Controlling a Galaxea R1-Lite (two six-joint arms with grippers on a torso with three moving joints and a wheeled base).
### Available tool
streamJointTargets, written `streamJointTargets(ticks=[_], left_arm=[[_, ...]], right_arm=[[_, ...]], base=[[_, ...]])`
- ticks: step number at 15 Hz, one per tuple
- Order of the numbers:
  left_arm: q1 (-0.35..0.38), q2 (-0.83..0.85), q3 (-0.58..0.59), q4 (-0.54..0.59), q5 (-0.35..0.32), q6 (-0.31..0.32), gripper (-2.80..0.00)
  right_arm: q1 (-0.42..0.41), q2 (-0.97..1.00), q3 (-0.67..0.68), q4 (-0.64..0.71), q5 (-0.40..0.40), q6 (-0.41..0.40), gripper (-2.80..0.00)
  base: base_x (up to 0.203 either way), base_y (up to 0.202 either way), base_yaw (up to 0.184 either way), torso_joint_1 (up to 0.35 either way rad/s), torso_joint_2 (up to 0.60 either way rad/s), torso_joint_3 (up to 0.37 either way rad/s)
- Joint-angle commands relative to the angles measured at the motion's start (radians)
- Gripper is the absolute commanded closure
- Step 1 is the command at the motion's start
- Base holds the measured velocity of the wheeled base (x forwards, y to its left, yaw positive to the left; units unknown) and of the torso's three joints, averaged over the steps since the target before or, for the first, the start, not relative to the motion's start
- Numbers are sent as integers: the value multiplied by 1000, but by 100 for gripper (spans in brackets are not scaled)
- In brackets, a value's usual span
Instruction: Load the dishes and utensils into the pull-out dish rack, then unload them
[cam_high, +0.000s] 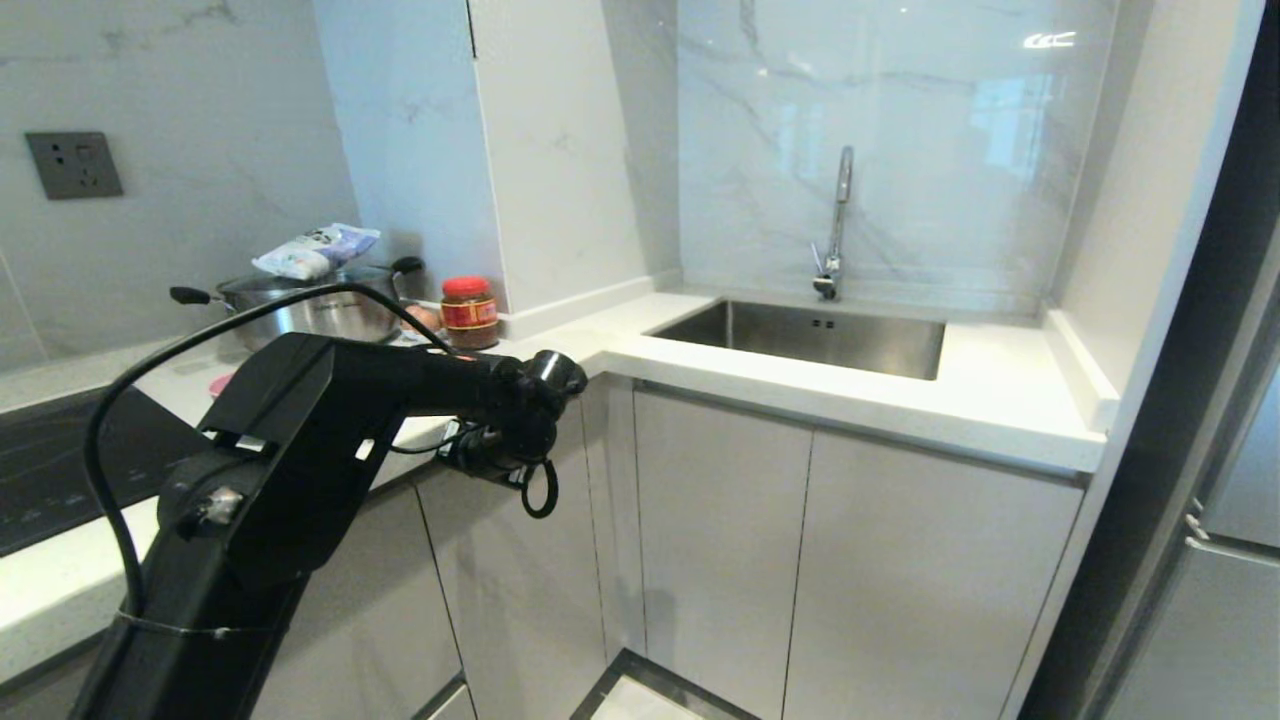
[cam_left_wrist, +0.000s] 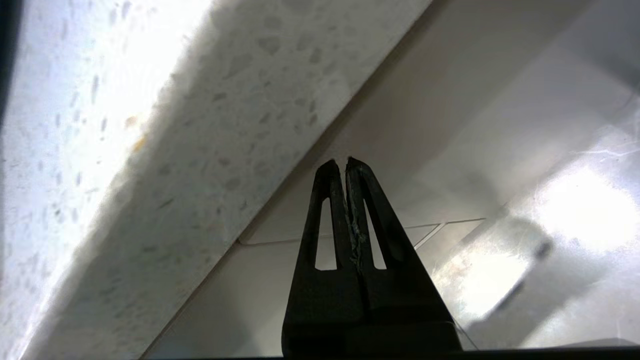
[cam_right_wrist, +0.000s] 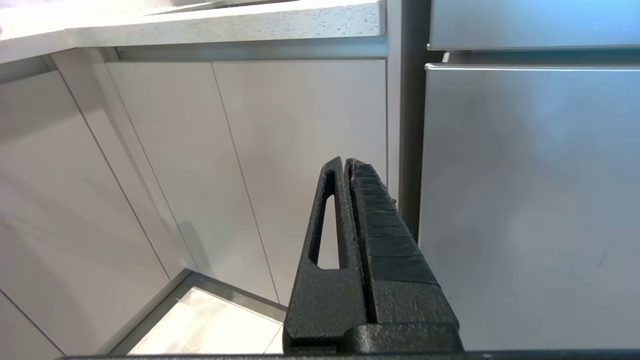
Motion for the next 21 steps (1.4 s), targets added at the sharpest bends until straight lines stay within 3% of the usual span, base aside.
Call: streamJointTargets(ticks=[1, 5, 7, 14, 19, 21], left_arm=[[-10, 5, 3, 4, 5, -2, 0], [-50, -29, 23, 5, -6, -10, 0], [-65, -83, 51, 6, -51, -11, 0], [-102, -483, 155, 31, -376, -7, 0], [-106, -845, 236, 40, -504, -1, 0], [-105, -1008, 292, 39, -533, 39, 0]], right_arm=[[0, -4, 0, 0, 0, 0, 0], [0, -4, 0, 0, 0, 0, 0], [0, -4, 0, 0, 0, 0, 0], [0, -4, 0, 0, 0, 0, 0], [0, -4, 0, 0, 0, 0, 0], [0, -4, 0, 0, 0, 0, 0]], base=[[0, 0, 0, 0, 0, 0], [0, 0, 0, 0, 0, 0], [0, 0, 0, 0, 0, 0], [0, 0, 0, 0, 0, 0], [0, 0, 0, 0, 0, 0], [0, 0, 0, 0, 0, 0]])
